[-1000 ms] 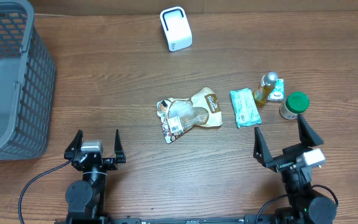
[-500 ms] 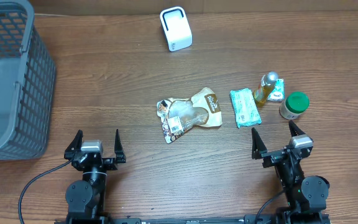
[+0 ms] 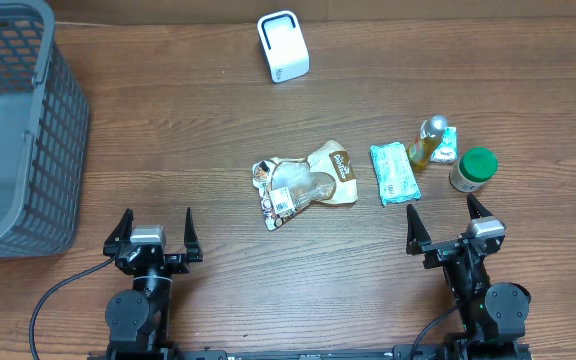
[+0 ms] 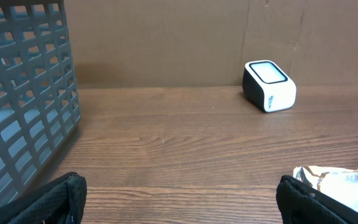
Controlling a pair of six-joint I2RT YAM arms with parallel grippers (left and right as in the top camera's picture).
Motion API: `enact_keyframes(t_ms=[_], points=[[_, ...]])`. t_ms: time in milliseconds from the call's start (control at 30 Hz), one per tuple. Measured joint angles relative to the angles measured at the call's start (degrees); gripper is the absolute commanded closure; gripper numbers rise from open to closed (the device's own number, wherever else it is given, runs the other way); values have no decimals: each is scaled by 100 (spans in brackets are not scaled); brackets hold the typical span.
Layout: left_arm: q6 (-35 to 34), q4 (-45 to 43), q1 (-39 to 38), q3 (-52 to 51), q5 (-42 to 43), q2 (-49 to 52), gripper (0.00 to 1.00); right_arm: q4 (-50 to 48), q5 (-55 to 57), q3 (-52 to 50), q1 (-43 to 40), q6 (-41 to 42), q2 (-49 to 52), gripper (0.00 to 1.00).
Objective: Scan the item barcode
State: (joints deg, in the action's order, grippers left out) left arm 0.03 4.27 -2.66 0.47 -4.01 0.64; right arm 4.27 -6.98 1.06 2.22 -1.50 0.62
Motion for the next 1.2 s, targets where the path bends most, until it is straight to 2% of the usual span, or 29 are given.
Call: enact_keyframes(t_ms=[1200], points=[[0, 0, 0, 0, 0, 0, 0, 26, 254, 0, 0, 173, 0, 0]])
